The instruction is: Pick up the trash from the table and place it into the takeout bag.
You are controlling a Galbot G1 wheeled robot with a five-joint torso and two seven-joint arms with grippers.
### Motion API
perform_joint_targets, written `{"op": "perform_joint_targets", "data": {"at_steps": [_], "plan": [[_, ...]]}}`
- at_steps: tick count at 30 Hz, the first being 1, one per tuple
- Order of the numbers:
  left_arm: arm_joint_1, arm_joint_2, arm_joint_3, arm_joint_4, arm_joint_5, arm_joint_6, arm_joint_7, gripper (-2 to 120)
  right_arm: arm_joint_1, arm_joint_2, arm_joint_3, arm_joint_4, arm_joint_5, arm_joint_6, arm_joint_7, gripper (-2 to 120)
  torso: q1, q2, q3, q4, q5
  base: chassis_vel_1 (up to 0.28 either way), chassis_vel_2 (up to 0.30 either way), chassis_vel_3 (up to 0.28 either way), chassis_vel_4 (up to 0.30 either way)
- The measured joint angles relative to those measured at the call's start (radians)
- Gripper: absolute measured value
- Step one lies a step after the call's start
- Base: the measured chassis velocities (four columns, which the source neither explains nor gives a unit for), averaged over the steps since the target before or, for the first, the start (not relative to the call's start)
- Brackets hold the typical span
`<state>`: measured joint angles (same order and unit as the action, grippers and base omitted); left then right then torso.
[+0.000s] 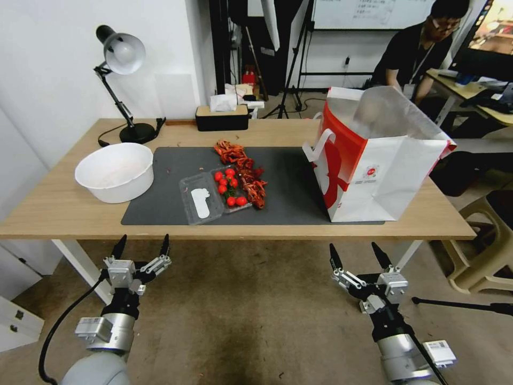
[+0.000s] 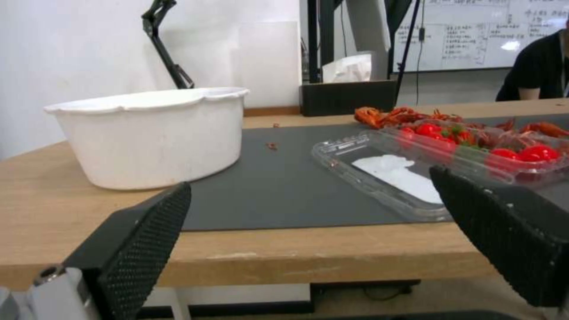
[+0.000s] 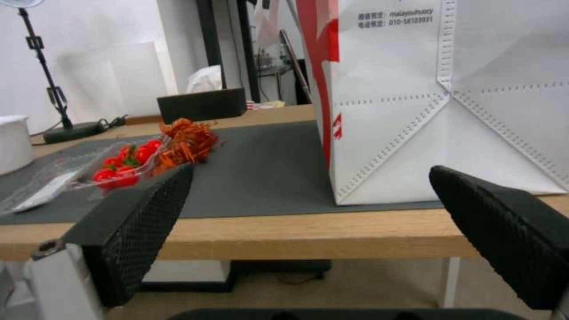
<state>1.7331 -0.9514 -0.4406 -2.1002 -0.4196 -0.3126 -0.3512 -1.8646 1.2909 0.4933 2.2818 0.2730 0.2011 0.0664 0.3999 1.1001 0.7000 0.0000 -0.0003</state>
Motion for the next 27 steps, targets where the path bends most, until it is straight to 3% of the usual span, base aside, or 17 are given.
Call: {"op": "perform_joint_targets", "data": {"at_steps": [9,27], "plan": [[-0.012,-0.025,0.001,0.04,0.014,-0.043,0.008,100,0.032,0.014,0.001,-0.081,0.022,0.037,-0.052,100,0.0,0.0,0.0,-0.0001,0.0003,0.0,0.0,0.0,0.0],[-0.017,-0.026,0.008,0.04,0.016,-0.04,0.004,100,0.032,0.015,-0.002,-0.083,0.02,0.036,-0.051,100,0.0,0.0,0.0,0.0,0.0003,0.0,0.0,0.0,0.0]]}}
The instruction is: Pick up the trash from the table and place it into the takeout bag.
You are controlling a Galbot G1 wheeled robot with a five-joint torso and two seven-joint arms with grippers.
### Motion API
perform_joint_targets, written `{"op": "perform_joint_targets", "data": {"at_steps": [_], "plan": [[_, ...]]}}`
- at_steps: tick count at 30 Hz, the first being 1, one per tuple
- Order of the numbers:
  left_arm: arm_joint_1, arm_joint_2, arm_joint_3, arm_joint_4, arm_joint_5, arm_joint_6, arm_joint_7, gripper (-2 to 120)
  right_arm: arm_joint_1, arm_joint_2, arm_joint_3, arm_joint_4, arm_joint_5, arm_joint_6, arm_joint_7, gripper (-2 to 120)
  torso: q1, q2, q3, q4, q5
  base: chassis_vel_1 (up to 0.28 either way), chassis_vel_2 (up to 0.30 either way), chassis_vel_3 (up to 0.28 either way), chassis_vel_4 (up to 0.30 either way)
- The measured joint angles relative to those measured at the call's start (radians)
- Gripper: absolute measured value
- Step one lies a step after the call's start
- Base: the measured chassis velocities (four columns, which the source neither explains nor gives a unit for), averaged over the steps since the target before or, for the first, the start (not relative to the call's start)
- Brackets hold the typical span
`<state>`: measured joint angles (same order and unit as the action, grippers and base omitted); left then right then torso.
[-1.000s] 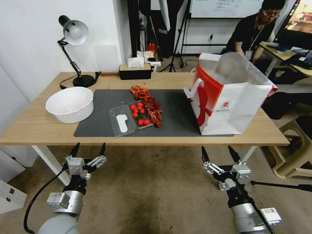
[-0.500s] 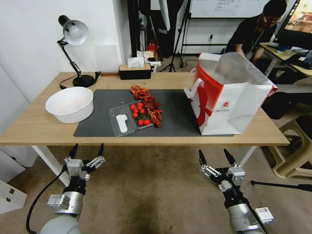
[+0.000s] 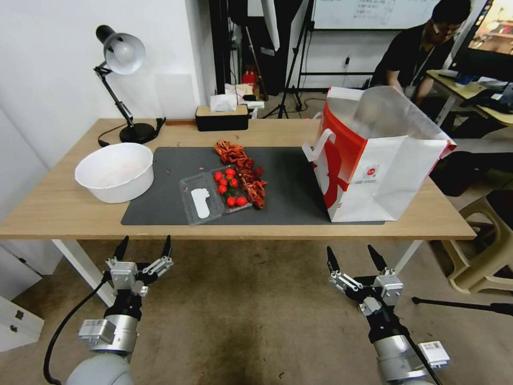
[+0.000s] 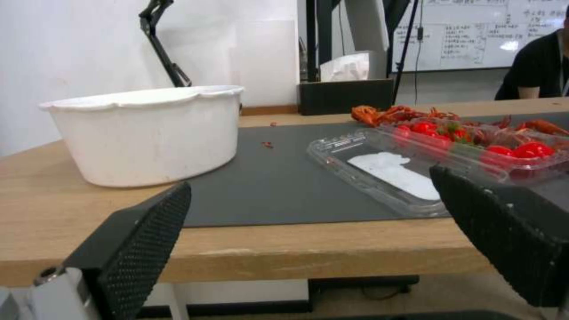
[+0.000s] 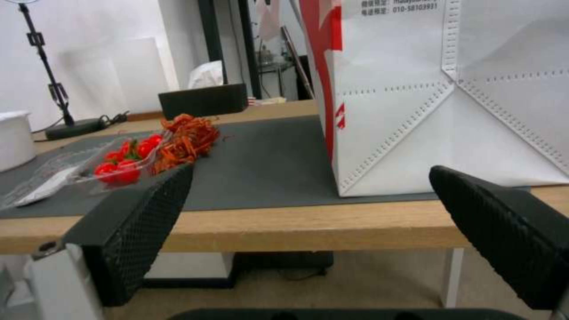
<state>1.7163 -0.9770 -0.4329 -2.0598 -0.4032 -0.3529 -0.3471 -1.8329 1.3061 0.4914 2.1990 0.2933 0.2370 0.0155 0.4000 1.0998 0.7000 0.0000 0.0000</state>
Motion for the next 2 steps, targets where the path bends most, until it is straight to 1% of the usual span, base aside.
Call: {"op": "perform_joint_targets", "data": {"at_steps": [2], "plan": [[0.0,0.0,0.0,0.0,0.0,0.0,0.0,100,0.0,0.0,0.0,0.0,0.0,0.0,0.0,100,0.0,0.0,0.0,0.0,0.0,0.0,0.0,0.0,0.0]]}}
